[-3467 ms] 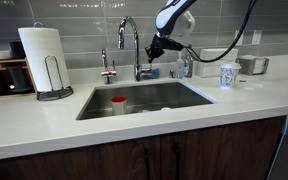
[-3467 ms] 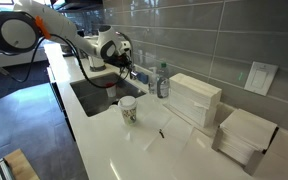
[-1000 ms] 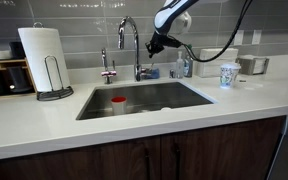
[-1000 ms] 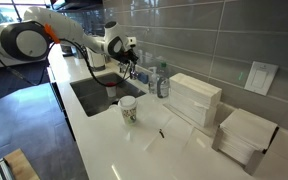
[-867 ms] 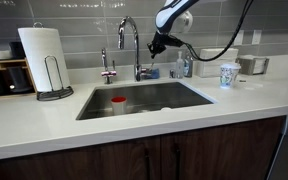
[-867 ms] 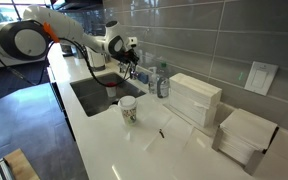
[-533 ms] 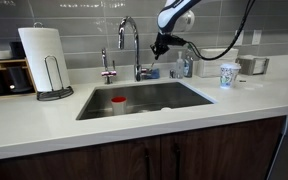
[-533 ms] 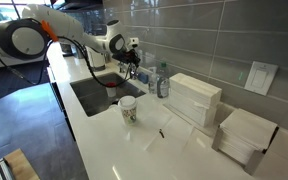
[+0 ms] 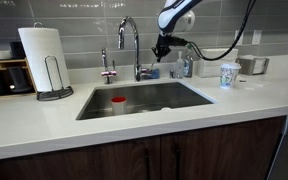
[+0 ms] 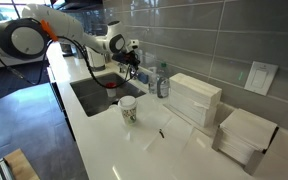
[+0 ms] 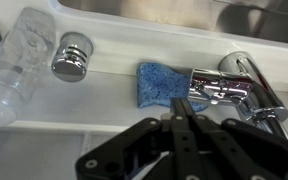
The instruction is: Push the tap to the left, open the tap, close the tap
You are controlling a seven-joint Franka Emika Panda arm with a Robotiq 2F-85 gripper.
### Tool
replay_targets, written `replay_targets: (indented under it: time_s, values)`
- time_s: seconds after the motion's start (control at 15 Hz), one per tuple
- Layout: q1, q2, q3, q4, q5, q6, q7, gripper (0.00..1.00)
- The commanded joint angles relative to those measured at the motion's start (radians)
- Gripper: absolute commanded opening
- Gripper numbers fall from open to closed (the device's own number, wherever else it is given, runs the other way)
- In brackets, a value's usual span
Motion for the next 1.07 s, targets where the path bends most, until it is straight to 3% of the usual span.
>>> replay_targets:
  time_s: [0.0,1.0]
  values:
    - [0.010,-0.015,-0.011,-0.022,-0.023,-0.033,0.031,0.04]
    - [0.013,0.027,0.016,0.007,0.008,0.020,0.072,0.04]
